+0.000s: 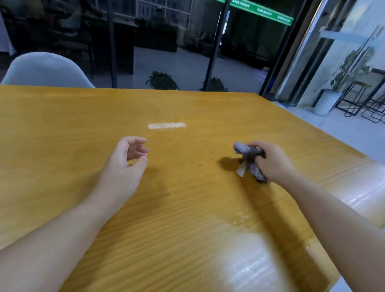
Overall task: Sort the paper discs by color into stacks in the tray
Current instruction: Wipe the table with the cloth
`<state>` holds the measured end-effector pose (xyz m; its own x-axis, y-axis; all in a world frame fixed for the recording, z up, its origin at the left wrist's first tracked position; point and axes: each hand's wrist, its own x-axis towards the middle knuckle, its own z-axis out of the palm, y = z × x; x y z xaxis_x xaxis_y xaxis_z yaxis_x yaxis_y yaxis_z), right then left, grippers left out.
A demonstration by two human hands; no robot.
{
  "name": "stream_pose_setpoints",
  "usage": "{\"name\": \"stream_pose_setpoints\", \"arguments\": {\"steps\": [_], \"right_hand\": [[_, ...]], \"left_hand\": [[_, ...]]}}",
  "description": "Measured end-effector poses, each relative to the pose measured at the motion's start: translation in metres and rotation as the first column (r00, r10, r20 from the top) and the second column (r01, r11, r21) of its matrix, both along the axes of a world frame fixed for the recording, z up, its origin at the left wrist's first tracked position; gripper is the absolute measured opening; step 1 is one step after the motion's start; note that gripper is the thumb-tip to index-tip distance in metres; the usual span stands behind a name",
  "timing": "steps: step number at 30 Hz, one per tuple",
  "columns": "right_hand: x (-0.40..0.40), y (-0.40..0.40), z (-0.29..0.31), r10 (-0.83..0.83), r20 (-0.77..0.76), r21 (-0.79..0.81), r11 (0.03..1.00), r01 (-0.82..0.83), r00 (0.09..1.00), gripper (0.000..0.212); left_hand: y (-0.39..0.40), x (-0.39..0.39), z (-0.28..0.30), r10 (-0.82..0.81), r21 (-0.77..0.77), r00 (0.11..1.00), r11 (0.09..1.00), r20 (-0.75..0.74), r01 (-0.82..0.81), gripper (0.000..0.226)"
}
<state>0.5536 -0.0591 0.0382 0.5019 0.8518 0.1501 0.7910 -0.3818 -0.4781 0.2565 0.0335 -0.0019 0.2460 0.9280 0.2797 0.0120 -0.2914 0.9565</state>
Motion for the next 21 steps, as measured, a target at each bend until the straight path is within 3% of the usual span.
{"name": "stream_pose_setpoints", "arguments": {"steps": [3, 6, 10, 16, 21], "right_hand": [[0.011, 0.024, -0.009, -0.235, 0.06, -0.052, 0.97, 0.238, 0.97, 0.037], [0.008, 0.062, -0.01, -0.254, 0.138, -0.154, 0.949, 0.274, 0.957, 0.032], [-0.008, 0.115, -0.004, -0.101, 0.221, -0.311, 0.935, 0.168, 0.97, 0.049], [-0.035, 0.14, 0.007, 0.078, -0.005, -0.316, 0.946, -0.076, 0.997, 0.071], [-0.061, 0.122, 0.004, 0.256, 0.005, -0.315, 0.918, -0.241, 0.967, 0.075]], "left_hand": [[0.002, 0.003, 0.0, -0.011, -0.017, 1.0, 1.0, 0.015, 0.011, 0.038], [0.008, 0.005, -0.001, -0.022, -0.03, 0.999, 0.999, 0.033, 0.023, 0.033], [0.015, 0.009, -0.003, -0.023, -0.039, 0.998, 0.999, 0.05, 0.025, 0.025], [0.019, 0.011, -0.008, -0.039, -0.029, 0.997, 0.999, 0.064, 0.041, 0.027], [0.017, 0.01, -0.006, -0.038, -0.025, 0.997, 0.999, 0.065, 0.04, 0.026]]}}
